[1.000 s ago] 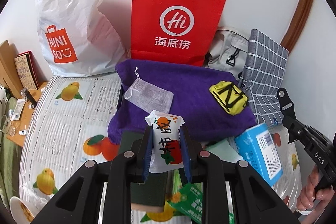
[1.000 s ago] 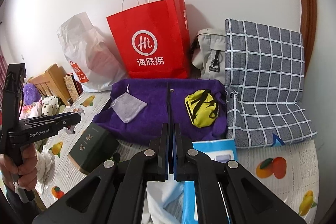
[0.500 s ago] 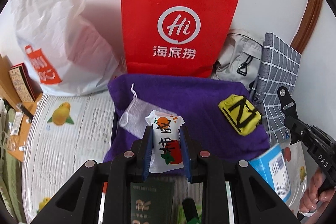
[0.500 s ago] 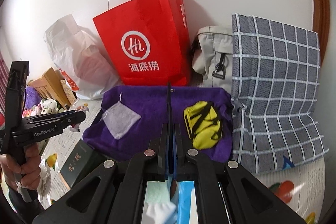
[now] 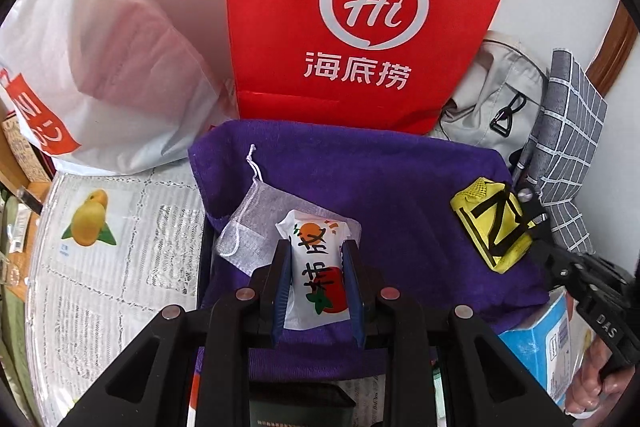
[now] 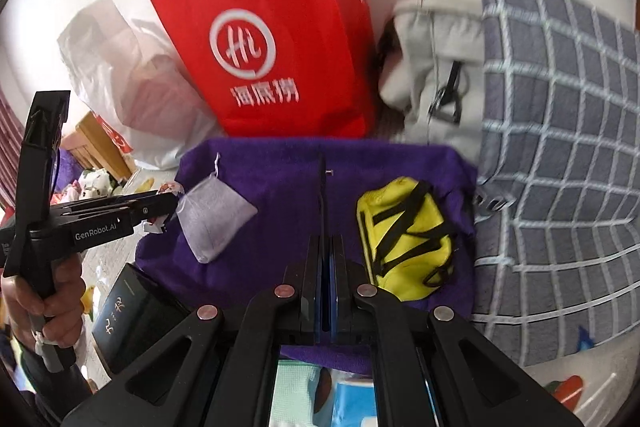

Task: Organize soft objects
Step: 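Carry the white snack packet with the left gripper toward the purple towel, then lower the white snack packet onto the purple towel and open the left gripper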

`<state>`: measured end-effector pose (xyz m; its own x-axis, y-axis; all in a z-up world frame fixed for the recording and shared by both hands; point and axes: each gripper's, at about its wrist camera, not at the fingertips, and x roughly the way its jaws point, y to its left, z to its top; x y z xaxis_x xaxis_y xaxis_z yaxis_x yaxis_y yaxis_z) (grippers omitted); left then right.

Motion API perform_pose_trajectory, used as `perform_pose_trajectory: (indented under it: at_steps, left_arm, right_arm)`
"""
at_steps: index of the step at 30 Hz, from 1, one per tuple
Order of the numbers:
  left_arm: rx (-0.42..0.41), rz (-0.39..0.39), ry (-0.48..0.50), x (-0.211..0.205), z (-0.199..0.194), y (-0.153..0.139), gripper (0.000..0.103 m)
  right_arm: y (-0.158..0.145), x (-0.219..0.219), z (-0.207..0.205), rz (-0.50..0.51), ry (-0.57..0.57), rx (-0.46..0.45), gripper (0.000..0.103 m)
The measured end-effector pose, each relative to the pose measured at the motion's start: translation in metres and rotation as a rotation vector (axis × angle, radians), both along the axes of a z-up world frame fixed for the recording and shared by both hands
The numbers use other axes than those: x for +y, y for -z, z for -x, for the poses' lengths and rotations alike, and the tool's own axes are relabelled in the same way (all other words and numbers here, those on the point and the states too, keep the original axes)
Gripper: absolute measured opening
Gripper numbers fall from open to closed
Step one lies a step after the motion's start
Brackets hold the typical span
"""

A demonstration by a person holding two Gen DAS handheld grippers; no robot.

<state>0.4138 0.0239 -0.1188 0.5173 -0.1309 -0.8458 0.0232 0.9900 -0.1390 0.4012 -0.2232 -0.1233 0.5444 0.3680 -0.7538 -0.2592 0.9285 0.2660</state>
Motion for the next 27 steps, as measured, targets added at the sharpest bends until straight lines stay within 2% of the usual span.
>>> perform_pose_trajectory:
  at_steps: [2, 10, 18, 27]
  left_arm:
    - [-0.001, -0.005, -0.003, 0.003, -0.001, 0.0, 0.024]
    - [0.073, -0.007, 0.005, 0.012, -0.009, 0.019, 0.024]
    - [0.126, -0.017, 0.018, 0.009, -0.014, 0.034, 0.025]
    - [0.156, -0.023, 0.034, 0.0, -0.019, 0.043, 0.031]
  right_arm:
    - [0.006, 0.001, -0.007, -0.024, -0.011, 0.029, 0.003]
    - [0.029, 0.014, -0.017, 0.025, -0.05, 0.091, 0.003]
    - [0.044, 0.007, -0.021, 0.056, -0.062, 0.15, 0.003]
    - [0.057, 0.01, -0.021, 0.082, -0.089, 0.204, 0.004]
